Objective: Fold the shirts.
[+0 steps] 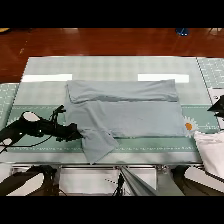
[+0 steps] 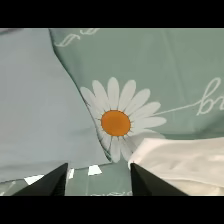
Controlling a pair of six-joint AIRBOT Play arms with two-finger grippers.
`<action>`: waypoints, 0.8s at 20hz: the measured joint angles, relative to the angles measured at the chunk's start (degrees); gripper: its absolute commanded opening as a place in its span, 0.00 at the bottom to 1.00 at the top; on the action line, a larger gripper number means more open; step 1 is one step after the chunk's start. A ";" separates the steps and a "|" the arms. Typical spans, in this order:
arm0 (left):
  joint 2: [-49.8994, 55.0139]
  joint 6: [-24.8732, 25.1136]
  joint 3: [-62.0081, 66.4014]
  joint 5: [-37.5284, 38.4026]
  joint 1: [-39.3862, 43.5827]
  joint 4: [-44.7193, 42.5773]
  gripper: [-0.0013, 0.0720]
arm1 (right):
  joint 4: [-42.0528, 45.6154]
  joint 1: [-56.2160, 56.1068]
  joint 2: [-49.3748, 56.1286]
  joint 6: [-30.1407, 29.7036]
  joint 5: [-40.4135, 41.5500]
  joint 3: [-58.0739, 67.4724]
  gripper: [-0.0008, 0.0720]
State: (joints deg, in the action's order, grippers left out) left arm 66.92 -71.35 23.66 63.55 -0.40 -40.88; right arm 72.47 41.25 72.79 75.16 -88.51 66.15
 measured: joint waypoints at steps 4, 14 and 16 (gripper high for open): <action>-1.60 0.72 0.00 0.46 0.02 0.20 0.05 | -4.04 4.44 0.00 -2.60 3.78 -9.75 0.66; -3.23 1.79 0.00 0.48 0.04 0.44 0.05 | -8.26 0.20 0.00 -7.52 14.62 -25.31 0.61; -3.28 1.92 0.00 0.28 0.04 0.44 0.05 | -10.03 -0.13 0.00 -7.69 15.96 -26.88 0.60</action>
State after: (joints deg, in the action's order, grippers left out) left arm 63.64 -69.43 23.66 63.83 -0.36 -40.45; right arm 62.43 41.12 72.79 67.46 -72.55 39.27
